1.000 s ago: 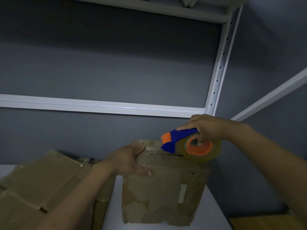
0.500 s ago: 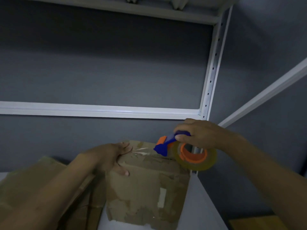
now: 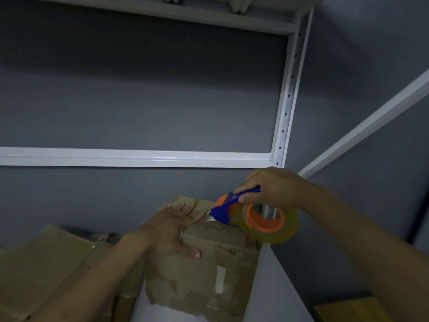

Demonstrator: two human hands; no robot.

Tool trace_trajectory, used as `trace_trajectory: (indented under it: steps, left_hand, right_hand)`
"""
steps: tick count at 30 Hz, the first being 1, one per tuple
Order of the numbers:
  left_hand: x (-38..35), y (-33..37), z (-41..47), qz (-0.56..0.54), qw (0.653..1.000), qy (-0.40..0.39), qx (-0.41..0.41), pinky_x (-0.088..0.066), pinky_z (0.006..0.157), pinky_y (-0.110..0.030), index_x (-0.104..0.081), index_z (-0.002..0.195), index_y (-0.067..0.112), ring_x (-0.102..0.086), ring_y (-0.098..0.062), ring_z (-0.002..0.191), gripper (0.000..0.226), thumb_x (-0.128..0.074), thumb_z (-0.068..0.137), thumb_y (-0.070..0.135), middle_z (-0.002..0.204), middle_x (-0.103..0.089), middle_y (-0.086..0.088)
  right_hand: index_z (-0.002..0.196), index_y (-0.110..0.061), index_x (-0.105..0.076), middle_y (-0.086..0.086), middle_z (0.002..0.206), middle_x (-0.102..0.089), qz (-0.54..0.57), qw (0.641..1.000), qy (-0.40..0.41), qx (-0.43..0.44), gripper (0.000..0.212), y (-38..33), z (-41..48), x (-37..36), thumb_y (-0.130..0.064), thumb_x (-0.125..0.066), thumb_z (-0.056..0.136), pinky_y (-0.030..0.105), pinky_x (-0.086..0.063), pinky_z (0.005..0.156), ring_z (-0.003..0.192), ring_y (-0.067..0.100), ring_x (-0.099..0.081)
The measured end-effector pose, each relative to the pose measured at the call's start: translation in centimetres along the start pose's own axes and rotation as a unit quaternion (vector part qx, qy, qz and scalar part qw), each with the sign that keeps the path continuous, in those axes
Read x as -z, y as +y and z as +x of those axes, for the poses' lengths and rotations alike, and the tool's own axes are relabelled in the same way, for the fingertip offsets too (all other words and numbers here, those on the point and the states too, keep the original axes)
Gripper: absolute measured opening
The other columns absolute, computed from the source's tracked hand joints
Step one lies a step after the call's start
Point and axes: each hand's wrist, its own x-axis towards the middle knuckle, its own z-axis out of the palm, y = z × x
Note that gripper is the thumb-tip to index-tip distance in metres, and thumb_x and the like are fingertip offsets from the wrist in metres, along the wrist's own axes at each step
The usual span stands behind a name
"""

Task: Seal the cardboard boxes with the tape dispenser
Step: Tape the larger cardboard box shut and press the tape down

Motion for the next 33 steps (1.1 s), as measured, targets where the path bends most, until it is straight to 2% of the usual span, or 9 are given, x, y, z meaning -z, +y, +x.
trace_trajectory:
  steps: [5, 9, 12, 20, 22, 26, 28, 31, 33]
  left_hand:
    - [-0.2, -0.7, 0.2, -0.011, 1.000, 0.005, 0.000, 0.004, 0.119, -0.033, 0.022, 0.140, 0.050, 0.011, -0.011, 0.148, 0.120, -0.035, 0.048, 0.100, 0.161, 0.016, 0.008]
    - [-0.3, -1.1, 0.2, -0.013, 1.000, -0.012, 0.007, 0.004, 0.121, -0.034, 0.020, 0.138, 0.053, 0.010, -0.011, 0.148, 0.121, -0.033, 0.042, 0.103, 0.160, 0.015, 0.010]
    - [0.0, -1.4, 0.1, -0.003, 1.000, -0.025, 0.005, 0.004, 0.121, -0.035, 0.015, 0.144, 0.048, 0.010, -0.011, 0.148, 0.127, -0.029, 0.039, 0.104, 0.160, 0.015, 0.009]
    - [1.4, -0.5, 0.4, -0.005, 0.997, -0.071, 0.001, 0.004, 0.118, -0.030, 0.009, 0.154, 0.030, 0.012, -0.009, 0.147, 0.129, -0.049, 0.055, 0.091, 0.156, 0.021, 0.014]
    - [1.6, 1.3, 0.6, -0.016, 0.997, -0.082, -0.001, 0.000, 0.118, -0.026, 0.006, 0.155, 0.023, 0.007, -0.010, 0.148, 0.132, -0.050, 0.057, 0.090, 0.160, 0.015, 0.009]
    - [1.2, 6.1, 1.4, -0.063, 0.995, -0.052, -0.061, -0.012, 0.113, -0.019, -0.009, 0.155, 0.027, -0.014, -0.010, 0.147, 0.102, -0.061, 0.079, 0.069, 0.162, -0.011, 0.008]
    - [0.6, 7.0, 2.0, -0.059, 0.995, -0.032, -0.068, -0.011, 0.114, -0.020, -0.008, 0.155, 0.027, -0.010, -0.009, 0.147, 0.105, -0.054, 0.076, 0.078, 0.162, -0.006, 0.008]
    - [-0.2, 6.2, 2.3, -0.052, 0.997, -0.002, -0.054, -0.008, 0.116, -0.021, -0.010, 0.154, 0.036, -0.005, -0.005, 0.147, 0.125, -0.023, 0.050, 0.103, 0.161, -0.002, 0.012]
    - [-0.4, 5.8, 2.3, -0.063, 0.997, 0.011, -0.051, -0.007, 0.117, -0.021, -0.015, 0.152, 0.041, -0.006, -0.003, 0.147, 0.129, -0.014, 0.041, 0.106, 0.160, -0.004, 0.016]
  right_hand:
    - [0.122, -0.052, -0.057, -0.019, 0.119, -0.055, -0.011, 1.000, 0.026, -0.009, 0.035, 0.8, -1.1, 0.3, -0.058, -0.051, 0.089, 0.032, -0.047, 0.089, 0.106, 0.003, -0.051]
    - [0.116, -0.058, -0.057, -0.024, 0.116, -0.054, 0.008, 0.999, 0.023, -0.043, 0.032, 3.0, -2.9, -0.1, -0.060, -0.055, 0.084, 0.032, -0.047, 0.090, 0.105, 0.002, -0.051]
    - [0.103, -0.062, -0.057, -0.020, 0.113, -0.058, 0.087, 0.993, 0.029, -0.069, 0.026, 4.3, -5.0, -1.4, -0.053, -0.065, 0.081, 0.030, -0.047, 0.093, 0.102, 0.002, -0.054]
    - [0.114, -0.040, -0.067, -0.017, 0.118, -0.056, 0.117, 0.981, 0.100, -0.117, 0.034, 3.6, -7.1, -5.6, -0.050, -0.066, 0.081, 0.031, -0.045, 0.094, 0.106, 0.005, -0.052]
    - [0.115, -0.040, -0.066, -0.019, 0.114, -0.053, 0.106, 0.982, 0.106, -0.116, 0.035, 3.2, -7.0, -5.9, -0.051, -0.064, 0.082, 0.026, -0.044, 0.089, 0.102, 0.003, -0.051]
    - [0.117, -0.040, -0.065, -0.022, 0.111, -0.048, 0.099, 0.981, 0.113, -0.121, 0.036, 2.6, -6.9, -6.2, -0.052, -0.063, 0.084, 0.021, -0.042, 0.083, 0.098, 0.002, -0.050]
    - [0.120, -0.039, -0.064, -0.019, 0.117, -0.049, 0.109, 0.979, 0.111, -0.131, 0.038, 2.5, -7.2, -6.2, -0.052, -0.062, 0.085, 0.024, -0.043, 0.088, 0.103, 0.004, -0.051]
    - [0.125, -0.039, -0.060, -0.015, 0.128, -0.047, 0.133, 0.975, 0.095, -0.152, 0.042, 1.8, -7.9, -6.2, -0.052, -0.060, 0.086, 0.028, -0.043, 0.095, 0.111, 0.007, -0.048]
    - [0.128, -0.038, -0.057, -0.013, 0.132, -0.044, 0.152, 0.971, 0.095, -0.160, 0.044, 1.4, -8.5, -6.4, -0.052, -0.059, 0.087, 0.030, -0.042, 0.098, 0.115, 0.008, -0.046]
